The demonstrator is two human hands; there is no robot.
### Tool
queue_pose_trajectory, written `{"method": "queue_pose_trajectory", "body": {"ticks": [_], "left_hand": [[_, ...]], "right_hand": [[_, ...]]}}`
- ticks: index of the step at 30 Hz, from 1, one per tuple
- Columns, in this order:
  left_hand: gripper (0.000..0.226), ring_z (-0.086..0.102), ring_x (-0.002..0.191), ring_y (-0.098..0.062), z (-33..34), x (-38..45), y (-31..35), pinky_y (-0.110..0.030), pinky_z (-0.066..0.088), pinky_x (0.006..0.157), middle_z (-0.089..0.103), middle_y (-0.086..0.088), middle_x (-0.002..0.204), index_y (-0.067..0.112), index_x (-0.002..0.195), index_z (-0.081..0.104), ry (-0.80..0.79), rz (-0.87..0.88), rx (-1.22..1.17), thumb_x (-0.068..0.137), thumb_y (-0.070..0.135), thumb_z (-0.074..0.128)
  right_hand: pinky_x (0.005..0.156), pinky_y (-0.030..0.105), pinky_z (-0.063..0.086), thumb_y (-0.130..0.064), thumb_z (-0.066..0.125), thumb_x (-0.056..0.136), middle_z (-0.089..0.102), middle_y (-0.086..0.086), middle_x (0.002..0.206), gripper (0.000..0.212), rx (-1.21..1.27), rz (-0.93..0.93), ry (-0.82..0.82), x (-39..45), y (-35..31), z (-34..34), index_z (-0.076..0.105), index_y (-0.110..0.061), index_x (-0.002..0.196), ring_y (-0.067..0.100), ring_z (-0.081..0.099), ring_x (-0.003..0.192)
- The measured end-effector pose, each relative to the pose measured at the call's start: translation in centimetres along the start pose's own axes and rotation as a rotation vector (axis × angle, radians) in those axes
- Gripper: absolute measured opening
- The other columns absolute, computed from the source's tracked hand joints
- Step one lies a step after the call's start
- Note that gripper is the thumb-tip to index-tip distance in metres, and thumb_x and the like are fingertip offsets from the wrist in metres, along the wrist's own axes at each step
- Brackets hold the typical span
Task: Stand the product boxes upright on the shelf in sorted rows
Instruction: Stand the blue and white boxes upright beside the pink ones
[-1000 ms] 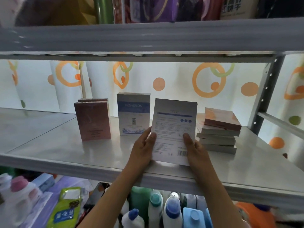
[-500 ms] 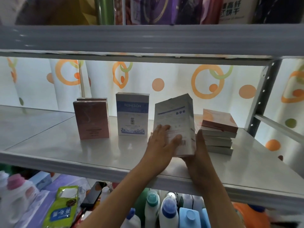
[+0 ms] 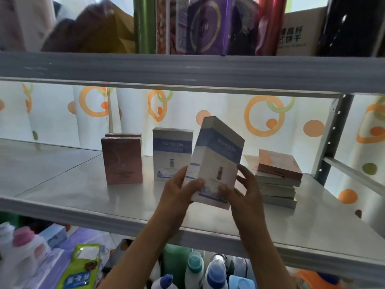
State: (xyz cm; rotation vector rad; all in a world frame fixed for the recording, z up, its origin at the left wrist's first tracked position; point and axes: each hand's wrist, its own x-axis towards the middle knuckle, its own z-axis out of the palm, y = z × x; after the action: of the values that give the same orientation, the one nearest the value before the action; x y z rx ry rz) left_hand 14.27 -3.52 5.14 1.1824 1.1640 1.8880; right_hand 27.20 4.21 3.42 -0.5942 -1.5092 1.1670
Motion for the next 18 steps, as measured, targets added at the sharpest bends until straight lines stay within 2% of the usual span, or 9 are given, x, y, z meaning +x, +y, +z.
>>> {"method": "queue_pose_trajectory", "body": {"ticks": [2,5,9,14,18], "left_hand": [[0.024,0.067,0.101,-0.029,-1.2,0.1,-0.1,-0.034,0.059,0.08,0.066,-0.012,0.112,0.015,0.116,0.055,0.033,-0.052,-0.14,0.093,0.008,0.053],[0.024,0.066,0.102,-0.032,-2.4,0.3,-0.3,-0.036,0.059,0.082,0.061,-0.017,0.117,0.019,0.114,0.048,0.116,-0.079,-0.107,0.094,0.006,0.052],[0.021,0.069,0.092,-0.026,-4.0,0.1,-0.2,-0.03,0.06,0.075,0.063,-0.014,0.111,0.024,0.11,0.043,0.135,-0.051,-0.013,0.097,0.009,0.049],[0.023,0.066,0.1,-0.028,-5.2,-0.1,0.1,-0.034,0.058,0.079,0.062,-0.01,0.115,0.03,0.11,0.043,0.143,-0.039,0.035,0.097,0.013,0.052],[0.021,0.069,0.094,-0.022,-5.6,-0.3,0.4,-0.031,0.059,0.077,0.064,-0.003,0.11,0.03,0.11,0.043,0.143,0.01,0.059,0.097,0.016,0.052]], "right_hand": [[0.071,0.016,0.055,-0.017,0.067,0.092,0.048,-0.014,0.13,0.057,0.043,0.062,-0.003,0.2,-0.1,0.5,0.036,-0.034,0.138,0.005,0.056,0.107],[0.075,0.019,0.058,-0.014,0.061,0.095,0.062,-0.009,0.122,0.04,-0.016,0.047,-0.064,0.3,-0.3,1.4,0.046,-0.029,0.128,0.015,0.065,0.105],[0.075,0.013,0.054,-0.011,0.06,0.095,0.062,-0.018,0.112,0.037,-0.092,-0.039,-0.07,-0.2,-0.8,2.7,0.048,-0.04,0.115,0.012,0.065,0.1],[0.081,0.017,0.054,-0.013,0.06,0.096,0.063,-0.008,0.122,0.038,-0.116,-0.042,-0.069,-0.3,-1.1,3.7,0.049,-0.028,0.129,0.014,0.064,0.102],[0.079,0.016,0.054,-0.012,0.062,0.095,0.063,-0.008,0.123,0.039,-0.102,-0.059,-0.069,-0.3,-1.2,4.1,0.049,-0.029,0.128,0.013,0.064,0.101]]}}
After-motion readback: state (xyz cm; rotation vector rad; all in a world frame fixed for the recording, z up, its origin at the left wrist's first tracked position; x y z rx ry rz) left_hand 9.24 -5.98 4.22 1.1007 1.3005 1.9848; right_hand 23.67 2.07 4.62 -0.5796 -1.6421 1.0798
